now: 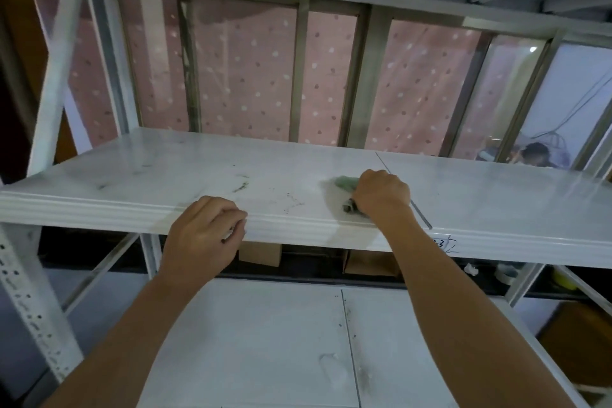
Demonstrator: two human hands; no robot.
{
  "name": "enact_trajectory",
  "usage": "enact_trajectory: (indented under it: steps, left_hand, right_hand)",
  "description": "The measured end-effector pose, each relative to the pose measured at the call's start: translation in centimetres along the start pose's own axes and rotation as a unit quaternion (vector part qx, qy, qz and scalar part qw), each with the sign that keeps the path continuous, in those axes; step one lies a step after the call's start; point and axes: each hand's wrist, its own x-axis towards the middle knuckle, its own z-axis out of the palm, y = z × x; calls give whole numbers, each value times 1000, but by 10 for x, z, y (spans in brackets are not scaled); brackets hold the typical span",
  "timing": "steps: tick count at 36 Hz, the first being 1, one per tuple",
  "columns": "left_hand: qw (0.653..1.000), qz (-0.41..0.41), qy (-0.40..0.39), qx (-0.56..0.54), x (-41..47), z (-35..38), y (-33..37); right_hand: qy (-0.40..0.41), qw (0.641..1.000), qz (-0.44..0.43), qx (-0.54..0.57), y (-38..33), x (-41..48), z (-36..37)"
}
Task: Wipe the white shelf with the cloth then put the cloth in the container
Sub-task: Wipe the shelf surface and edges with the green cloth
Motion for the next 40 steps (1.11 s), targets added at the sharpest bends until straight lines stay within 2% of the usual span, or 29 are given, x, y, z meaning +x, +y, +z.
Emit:
enact_trajectory:
  steps: [7, 15, 26, 32, 40]
  left_hand:
    - [998, 3, 19, 65, -18, -23, -41]
    - [997, -16, 32, 68, -22, -28, -57]
    - [994, 51, 19, 93, -18, -39, -77]
    - [997, 16, 33, 70, -15, -47, -90]
    - [996, -16, 2, 92, -20, -61, -126]
  right_hand:
    - [-5, 1000, 25, 8, -10, -7, 0]
    - [6, 998, -58, 13, -64, -13, 7]
    - [1, 996, -85, 38, -116, -12, 7]
    - [-3, 995, -86, 58, -140, -11, 7]
    - [-3, 995, -64, 75, -188, -18, 3]
